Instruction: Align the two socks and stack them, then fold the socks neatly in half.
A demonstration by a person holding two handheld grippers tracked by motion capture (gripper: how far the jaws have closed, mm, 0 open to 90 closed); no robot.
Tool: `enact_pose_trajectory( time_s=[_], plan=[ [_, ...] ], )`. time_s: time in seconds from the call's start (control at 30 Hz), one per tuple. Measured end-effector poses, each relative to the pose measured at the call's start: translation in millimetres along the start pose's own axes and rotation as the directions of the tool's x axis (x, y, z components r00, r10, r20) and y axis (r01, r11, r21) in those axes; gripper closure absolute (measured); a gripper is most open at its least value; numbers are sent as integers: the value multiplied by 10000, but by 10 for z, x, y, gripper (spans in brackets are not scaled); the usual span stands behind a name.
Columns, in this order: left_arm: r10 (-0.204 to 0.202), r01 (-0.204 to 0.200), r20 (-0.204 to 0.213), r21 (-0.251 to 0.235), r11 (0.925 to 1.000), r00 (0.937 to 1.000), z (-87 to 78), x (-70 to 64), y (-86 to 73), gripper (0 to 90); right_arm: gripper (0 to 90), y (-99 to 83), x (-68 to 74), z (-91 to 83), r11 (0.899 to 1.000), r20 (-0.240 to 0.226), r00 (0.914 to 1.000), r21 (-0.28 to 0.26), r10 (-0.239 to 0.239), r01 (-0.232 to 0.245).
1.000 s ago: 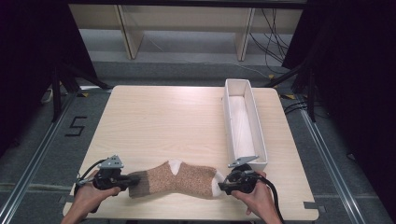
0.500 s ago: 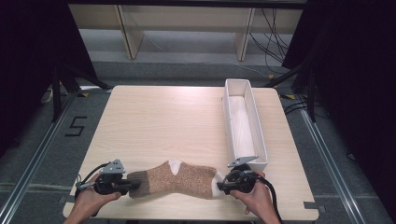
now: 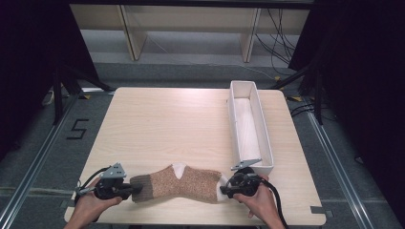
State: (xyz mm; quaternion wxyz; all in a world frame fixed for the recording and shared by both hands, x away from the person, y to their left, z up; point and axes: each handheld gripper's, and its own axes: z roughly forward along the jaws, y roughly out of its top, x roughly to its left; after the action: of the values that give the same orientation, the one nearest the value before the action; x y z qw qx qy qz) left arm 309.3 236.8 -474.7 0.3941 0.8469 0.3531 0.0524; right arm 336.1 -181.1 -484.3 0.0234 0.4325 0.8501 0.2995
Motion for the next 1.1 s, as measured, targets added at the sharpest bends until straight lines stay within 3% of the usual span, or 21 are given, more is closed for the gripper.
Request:
enact_pose_trajectory(
  time_s=[0.1,0.13,0.33,0.43,0.5,0.6,0.7,0.77,0.8,0.83,0.87,0.97,1.1],
  plan=[
    [119,-118,-63,140,9998,9999,-27,19,-2,894,492,-1,4,12,10000,-20,10000,23,65,-65],
    [-53,53,-69,34,10000,10000,-18,11,-11,894,493,-1,-1,25,10000,-1,10000,30,18,-18],
    [-111,111,8,144,9998,9999,27,36,-50,894,515,6,-15,70,10000,-136,9999,13,-7,7],
    [-225,226,-31,184,9996,9997,57,30,-66,894,582,8,-36,89,10000,-409,9991,45,70,-68],
    [-77,77,5,310,9995,10000,62,35,-67,895,607,9,-31,104,9997,-574,9980,69,253,-249],
    [-76,75,29,350,9994,10000,92,28,-74,895,694,28,-46,112,9999,-717,9974,12,125,-124],
    [-55,55,17,350,9994,10000,91,29,-71,895,719,37,-30,97,9999,-589,9982,-104,-80,74],
    [-126,125,34,297,9995,9999,88,3,-68,895,727,62,8,17,9999,-364,9993,-120,-118,113],
    [12,-16,132,347,9994,9999,73,-10,-63,895,729,77,13,-17,9986,-316,9992,-477,-240,225],
    [24,-30,211,267,9996,9998,72,-24,-59,895,730,104,54,-116,9995,-387,9993,-326,-13,1],
    [63,-68,220,223,9997,9997,64,-43,-52,895,730,136,50,-202,9969,-335,9981,-611,-520,499],
    [198,-201,262,124,9997,9995,46,-77,-31,895,730,166,58,-291,9943,-385,9969,-846,-687,652],
    [328,-325,370,-94,9994,9988,11,-118,0,895,729,182,19,-353,9958,-470,9967,-655,-668,637]
  ],
)
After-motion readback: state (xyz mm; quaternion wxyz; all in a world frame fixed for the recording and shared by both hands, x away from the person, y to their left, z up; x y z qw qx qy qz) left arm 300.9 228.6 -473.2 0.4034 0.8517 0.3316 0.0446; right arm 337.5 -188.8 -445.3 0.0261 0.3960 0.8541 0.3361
